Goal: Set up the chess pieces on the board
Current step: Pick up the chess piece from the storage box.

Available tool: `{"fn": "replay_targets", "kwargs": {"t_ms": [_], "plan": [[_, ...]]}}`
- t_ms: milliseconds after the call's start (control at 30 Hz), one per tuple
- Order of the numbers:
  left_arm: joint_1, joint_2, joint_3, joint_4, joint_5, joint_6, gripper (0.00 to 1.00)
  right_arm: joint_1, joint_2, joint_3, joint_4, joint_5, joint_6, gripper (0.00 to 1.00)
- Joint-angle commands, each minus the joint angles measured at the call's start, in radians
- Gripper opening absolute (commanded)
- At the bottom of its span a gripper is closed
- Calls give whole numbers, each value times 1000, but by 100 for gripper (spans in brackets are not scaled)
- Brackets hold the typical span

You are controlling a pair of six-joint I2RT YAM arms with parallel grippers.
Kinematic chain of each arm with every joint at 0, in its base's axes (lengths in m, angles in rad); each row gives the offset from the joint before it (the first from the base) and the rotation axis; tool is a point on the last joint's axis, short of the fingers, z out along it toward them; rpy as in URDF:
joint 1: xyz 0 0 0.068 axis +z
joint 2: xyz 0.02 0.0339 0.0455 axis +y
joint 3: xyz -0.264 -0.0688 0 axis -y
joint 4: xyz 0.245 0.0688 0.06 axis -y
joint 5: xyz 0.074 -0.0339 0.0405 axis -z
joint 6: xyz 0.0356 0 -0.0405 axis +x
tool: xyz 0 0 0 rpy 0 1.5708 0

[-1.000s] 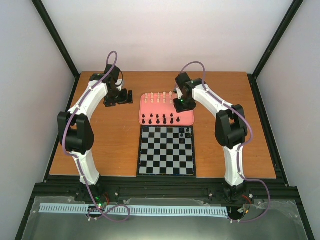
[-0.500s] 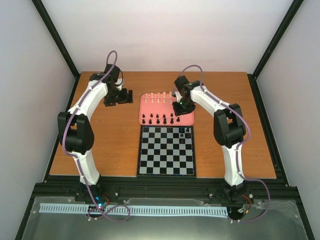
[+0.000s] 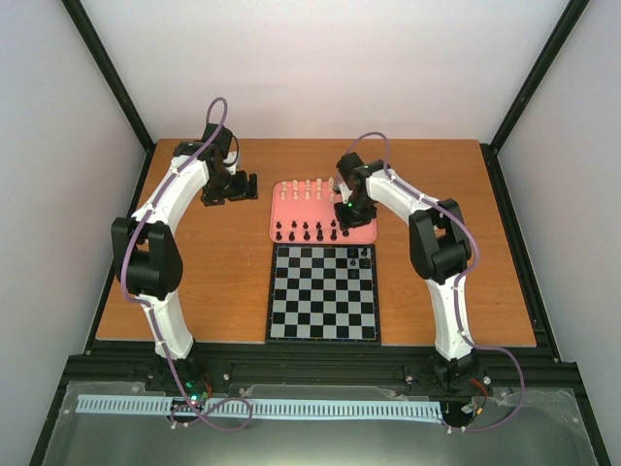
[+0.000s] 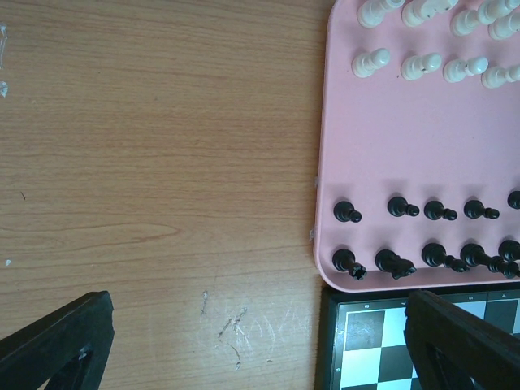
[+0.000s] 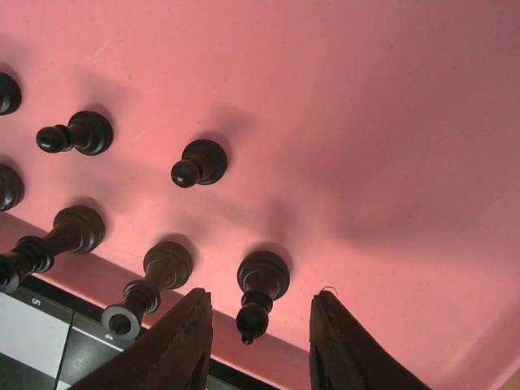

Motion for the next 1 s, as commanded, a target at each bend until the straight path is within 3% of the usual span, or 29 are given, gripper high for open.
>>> {"fn": "replay_targets", "kwargs": {"t_ms": [0,467,700,967], "plan": [[-1,2,34,-5,-3,-8,100,5,38,9,6,7,-3,33],[-1,3,34,-5,-2,-9,100,4,72,66,-10,16,-8,21],[-2,6,36,-2,3,-10,100,5,55,68,-21,38,-15,3],[-2,-4,38,-6,2,-10,100,5,-65,98,-69,57,-24,3]]}}
